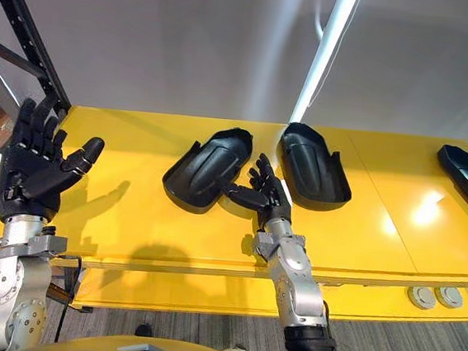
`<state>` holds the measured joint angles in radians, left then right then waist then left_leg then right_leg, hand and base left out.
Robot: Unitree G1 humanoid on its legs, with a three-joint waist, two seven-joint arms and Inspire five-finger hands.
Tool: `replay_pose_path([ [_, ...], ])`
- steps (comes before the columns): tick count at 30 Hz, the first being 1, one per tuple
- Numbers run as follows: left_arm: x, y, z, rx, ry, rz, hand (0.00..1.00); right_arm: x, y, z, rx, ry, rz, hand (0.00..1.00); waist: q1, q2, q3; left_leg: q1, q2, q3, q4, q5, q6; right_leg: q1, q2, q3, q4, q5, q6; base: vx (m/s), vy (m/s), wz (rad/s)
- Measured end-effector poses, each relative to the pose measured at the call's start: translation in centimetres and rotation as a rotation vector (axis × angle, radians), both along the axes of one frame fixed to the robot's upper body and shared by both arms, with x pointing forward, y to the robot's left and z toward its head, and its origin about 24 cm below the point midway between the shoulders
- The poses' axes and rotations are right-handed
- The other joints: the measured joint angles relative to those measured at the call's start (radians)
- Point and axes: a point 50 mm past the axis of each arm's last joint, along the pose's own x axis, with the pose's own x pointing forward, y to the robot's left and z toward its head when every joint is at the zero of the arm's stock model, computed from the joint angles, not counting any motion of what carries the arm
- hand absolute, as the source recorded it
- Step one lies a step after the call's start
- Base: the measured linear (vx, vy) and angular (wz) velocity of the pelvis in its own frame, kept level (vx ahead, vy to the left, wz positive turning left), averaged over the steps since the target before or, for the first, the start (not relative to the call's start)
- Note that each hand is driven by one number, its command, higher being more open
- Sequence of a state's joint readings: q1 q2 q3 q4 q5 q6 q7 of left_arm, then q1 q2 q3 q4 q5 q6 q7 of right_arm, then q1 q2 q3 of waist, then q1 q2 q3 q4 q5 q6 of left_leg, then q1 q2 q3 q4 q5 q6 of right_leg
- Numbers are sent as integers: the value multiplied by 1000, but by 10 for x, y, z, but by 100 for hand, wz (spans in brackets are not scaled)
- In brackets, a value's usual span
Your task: Walk over and take three plastic housings, then place them on the shelf
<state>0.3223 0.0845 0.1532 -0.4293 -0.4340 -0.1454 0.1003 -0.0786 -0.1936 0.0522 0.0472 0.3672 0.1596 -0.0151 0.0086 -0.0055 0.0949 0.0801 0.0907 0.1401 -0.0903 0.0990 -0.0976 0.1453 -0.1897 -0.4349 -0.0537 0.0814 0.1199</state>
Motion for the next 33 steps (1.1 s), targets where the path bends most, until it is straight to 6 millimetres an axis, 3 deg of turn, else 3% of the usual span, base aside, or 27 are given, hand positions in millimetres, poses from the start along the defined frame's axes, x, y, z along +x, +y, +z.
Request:
replay_pose_path([
  [11,3,-6,-11,-5,46,-67,100,37,-16,11,-57,-6,-65,100,49,2,16,-7,-3,-34,0,14,0,15,-1,-36,-1,3,4,-15,3,9],
  [23,6,-16,-22,-3,91,-174,100,71,-28,42,-121,-60,-98,100,74,6,42,-9,-12,-52,0,16,4,26,-9,-56,-1,8,4,4,6,5],
  [28,8,-21,-22,19,97,-231,100,70,-29,54,-157,-124,-129,100,68,11,61,-7,-10,-46,0,16,5,24,-9,-52,-2,7,4,-8,4,-3],
  [33,8,-25,-23,24,99,-262,100,43,-24,93,-210,-366,-123,100,58,12,67,-19,-8,-25,1,12,6,0,-10,-30,-2,11,8,20,6,-10],
])
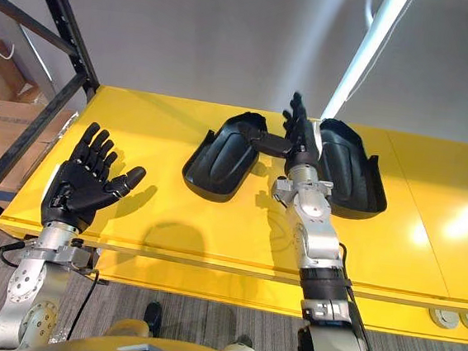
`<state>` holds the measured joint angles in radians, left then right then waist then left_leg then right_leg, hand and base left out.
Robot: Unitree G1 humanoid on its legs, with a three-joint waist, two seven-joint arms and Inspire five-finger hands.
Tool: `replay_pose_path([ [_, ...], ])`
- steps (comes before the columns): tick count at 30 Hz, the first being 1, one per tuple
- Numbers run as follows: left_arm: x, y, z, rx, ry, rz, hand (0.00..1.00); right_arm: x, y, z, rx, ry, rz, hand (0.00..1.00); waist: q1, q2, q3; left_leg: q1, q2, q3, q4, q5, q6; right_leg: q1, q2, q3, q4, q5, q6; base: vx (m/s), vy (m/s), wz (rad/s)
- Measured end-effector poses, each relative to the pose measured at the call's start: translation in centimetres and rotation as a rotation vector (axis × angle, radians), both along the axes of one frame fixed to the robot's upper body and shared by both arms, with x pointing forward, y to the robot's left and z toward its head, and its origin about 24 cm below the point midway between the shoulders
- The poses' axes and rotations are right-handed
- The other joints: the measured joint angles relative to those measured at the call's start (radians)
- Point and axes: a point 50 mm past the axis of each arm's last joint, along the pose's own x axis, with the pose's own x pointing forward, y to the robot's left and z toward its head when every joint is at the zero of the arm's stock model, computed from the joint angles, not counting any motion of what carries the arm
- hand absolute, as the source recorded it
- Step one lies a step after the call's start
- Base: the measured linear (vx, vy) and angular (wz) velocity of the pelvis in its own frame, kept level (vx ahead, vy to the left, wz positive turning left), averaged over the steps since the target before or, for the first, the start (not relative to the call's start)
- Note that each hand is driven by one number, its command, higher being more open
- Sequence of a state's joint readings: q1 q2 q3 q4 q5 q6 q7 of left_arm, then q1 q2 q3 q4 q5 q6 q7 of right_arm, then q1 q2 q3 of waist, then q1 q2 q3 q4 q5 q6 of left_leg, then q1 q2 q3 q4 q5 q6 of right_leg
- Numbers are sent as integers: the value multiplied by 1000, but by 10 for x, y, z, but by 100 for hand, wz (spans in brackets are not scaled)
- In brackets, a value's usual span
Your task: Walk over and take three plastic housings, then place them on the shelf
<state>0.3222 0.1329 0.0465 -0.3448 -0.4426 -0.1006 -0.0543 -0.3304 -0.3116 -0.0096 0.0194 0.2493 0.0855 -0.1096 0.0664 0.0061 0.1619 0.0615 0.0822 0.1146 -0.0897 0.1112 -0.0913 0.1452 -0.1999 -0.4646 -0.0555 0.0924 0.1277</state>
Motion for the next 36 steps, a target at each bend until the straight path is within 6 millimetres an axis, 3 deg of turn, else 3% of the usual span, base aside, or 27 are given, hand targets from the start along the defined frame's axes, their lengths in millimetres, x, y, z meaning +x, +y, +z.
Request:
replay_pose_path([
  [4,1,-1,-1,1,21,-9,100,-24,2,31,-39,-203,37,100,-20,-1,-1,12,0,26,0,-6,4,-4,-5,25,0,1,1,42,5,-16],
  [13,2,-4,-20,20,203,-8,100,-62,1,47,-58,-386,79,100,-44,-6,-2,17,1,64,0,-24,0,-22,-5,59,0,0,3,15,7,-12],
  [17,2,-3,-24,42,230,-9,100,-77,-13,32,-21,-331,40,100,-46,-10,-7,18,0,67,0,-22,4,-22,-5,62,0,0,3,0,0,0],
  [25,0,-3,-27,0,254,-69,100,-99,-21,-9,158,-175,-24,100,-53,-1,-14,26,0,85,0,-33,2,-26,-7,84,0,-3,8,-9,8,-7],
  [36,0,-1,-31,-34,285,-136,100,-104,-19,-16,236,-168,-47,100,-66,-3,-37,18,-1,95,0,-33,2,-40,-8,98,0,2,7,-1,1,-1],
])
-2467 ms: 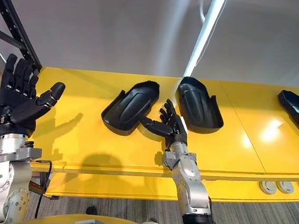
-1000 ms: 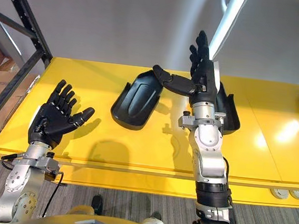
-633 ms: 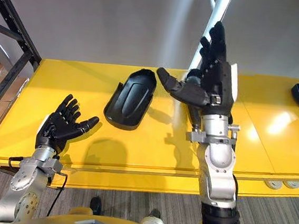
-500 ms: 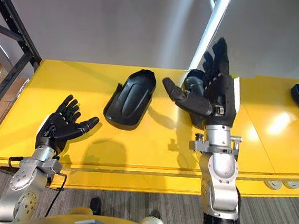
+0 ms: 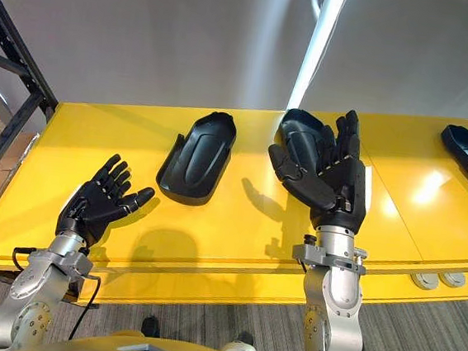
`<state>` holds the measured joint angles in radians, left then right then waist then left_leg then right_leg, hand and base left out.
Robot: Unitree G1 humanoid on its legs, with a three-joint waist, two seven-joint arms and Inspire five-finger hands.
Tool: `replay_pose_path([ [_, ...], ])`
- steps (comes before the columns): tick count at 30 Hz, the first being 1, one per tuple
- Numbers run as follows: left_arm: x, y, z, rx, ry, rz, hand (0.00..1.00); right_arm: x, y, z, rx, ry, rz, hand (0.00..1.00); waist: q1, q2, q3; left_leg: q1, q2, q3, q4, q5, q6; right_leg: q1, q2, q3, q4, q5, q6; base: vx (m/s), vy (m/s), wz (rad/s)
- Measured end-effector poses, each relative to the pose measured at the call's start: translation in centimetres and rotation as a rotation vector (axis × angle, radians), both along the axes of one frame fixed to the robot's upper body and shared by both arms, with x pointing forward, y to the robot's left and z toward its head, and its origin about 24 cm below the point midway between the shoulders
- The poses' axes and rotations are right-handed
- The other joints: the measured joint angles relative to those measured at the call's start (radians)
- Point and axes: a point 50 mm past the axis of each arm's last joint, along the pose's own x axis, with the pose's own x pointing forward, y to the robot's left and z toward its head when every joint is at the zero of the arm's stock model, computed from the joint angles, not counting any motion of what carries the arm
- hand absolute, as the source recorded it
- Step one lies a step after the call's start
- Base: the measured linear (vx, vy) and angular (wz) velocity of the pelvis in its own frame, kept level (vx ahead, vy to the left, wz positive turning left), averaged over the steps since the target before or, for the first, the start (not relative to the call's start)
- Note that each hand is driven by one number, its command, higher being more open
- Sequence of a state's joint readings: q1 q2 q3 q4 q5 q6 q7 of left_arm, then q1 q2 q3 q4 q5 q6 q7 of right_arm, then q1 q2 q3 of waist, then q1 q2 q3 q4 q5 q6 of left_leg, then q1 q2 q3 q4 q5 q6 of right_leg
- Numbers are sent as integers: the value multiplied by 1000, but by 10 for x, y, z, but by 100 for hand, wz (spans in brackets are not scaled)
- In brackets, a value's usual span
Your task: Walk over and take three plastic housings, then place them on the shelf
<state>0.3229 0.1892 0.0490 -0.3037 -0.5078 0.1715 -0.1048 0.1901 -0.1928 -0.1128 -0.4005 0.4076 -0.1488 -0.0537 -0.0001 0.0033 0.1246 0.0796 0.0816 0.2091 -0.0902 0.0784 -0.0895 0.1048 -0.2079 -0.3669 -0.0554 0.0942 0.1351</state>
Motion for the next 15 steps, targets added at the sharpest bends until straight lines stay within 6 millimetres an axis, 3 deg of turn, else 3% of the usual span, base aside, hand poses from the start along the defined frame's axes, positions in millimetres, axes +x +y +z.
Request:
replay_pose_path([
  [15,1,0,-5,-96,36,-95,100,2,15,-2,14,-1,62,100,1,-13,-28,-2,-1,15,0,-1,1,-13,-2,16,2,2,3,-1,2,-1],
])
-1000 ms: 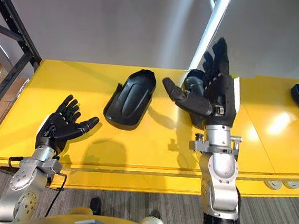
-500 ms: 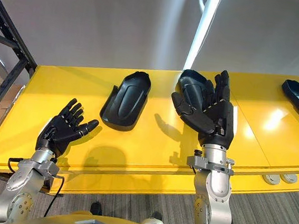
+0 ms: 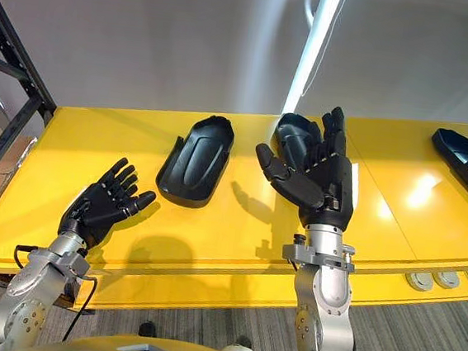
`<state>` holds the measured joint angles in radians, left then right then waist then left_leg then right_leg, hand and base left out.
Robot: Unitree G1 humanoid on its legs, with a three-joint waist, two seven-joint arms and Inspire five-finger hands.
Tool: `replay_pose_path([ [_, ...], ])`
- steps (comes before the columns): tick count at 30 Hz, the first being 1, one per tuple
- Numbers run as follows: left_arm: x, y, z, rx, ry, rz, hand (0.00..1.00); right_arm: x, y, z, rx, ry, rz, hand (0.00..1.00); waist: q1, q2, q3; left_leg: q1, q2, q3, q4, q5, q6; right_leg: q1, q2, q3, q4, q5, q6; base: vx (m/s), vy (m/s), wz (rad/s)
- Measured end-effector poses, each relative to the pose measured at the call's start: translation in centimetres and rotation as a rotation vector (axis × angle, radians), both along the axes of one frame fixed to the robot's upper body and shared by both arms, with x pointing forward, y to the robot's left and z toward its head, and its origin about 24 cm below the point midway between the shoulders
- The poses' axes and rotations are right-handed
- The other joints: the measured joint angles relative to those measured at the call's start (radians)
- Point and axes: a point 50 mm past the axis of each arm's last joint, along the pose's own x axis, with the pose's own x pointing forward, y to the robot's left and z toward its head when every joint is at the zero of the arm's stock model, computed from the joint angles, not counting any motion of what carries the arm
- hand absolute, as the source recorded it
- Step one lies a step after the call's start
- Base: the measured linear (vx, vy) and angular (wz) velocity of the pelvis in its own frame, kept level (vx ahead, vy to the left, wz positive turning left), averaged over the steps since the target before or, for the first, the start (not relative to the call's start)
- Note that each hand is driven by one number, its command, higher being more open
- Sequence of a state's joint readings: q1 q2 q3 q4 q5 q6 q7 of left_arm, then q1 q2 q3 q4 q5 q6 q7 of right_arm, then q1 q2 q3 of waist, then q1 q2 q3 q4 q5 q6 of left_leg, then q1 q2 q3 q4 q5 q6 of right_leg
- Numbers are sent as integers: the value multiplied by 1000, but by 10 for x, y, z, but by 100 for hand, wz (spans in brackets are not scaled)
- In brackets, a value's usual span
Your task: Walk over and take three plastic housings, then place them on the shelf
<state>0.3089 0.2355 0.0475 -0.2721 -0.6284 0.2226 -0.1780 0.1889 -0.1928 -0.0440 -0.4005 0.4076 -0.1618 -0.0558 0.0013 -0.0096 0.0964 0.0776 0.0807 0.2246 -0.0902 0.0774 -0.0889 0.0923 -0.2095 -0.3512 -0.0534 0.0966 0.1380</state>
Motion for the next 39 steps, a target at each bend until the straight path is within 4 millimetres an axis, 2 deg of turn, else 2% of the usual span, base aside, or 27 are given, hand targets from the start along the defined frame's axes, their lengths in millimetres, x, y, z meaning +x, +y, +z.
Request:
replay_pose_path([
  [4,0,-4,-1,-10,2,-18,100,0,2,0,2,1,10,100,0,-3,-2,0,0,1,0,0,0,-1,0,0,0,0,1,0,0,0],
  [11,0,-11,-6,-125,25,-62,100,2,5,1,4,-4,21,100,-1,-18,-14,-1,0,3,0,-1,0,-3,0,2,0,0,1,0,0,0],
  [16,0,-33,-9,-166,50,-171,100,2,7,0,6,-2,32,100,-4,-20,-16,0,0,6,0,-1,0,-4,-1,3,0,1,1,0,0,0],
  [22,-2,-50,-12,-253,81,-276,100,2,10,0,7,0,42,100,-7,-21,-16,1,0,9,0,-2,0,-6,0,5,0,1,1,0,0,0],
  [28,-9,-73,-15,-323,112,-419,100,3,14,-5,11,20,60,100,-27,-21,-16,1,0,14,0,-1,1,-9,1,9,1,1,1,0,0,-1],
  [34,-7,-78,-14,-318,118,-396,100,5,13,-13,12,56,56,100,-35,-16,-20,2,1,23,0,-1,2,-16,4,23,2,1,1,-2,1,-5],
  [36,-4,-77,-13,-296,107,-325,100,5,13,-13,12,56,58,100,-34,-14,-21,3,0,23,0,-1,2,-16,4,24,3,1,0,0,0,0],
  [39,3,-65,-10,-135,51,-159,100,4,13,-13,4,57,59,100,-34,-14,-21,5,0,23,0,-1,2,-15,4,24,5,1,0,0,0,0],
])
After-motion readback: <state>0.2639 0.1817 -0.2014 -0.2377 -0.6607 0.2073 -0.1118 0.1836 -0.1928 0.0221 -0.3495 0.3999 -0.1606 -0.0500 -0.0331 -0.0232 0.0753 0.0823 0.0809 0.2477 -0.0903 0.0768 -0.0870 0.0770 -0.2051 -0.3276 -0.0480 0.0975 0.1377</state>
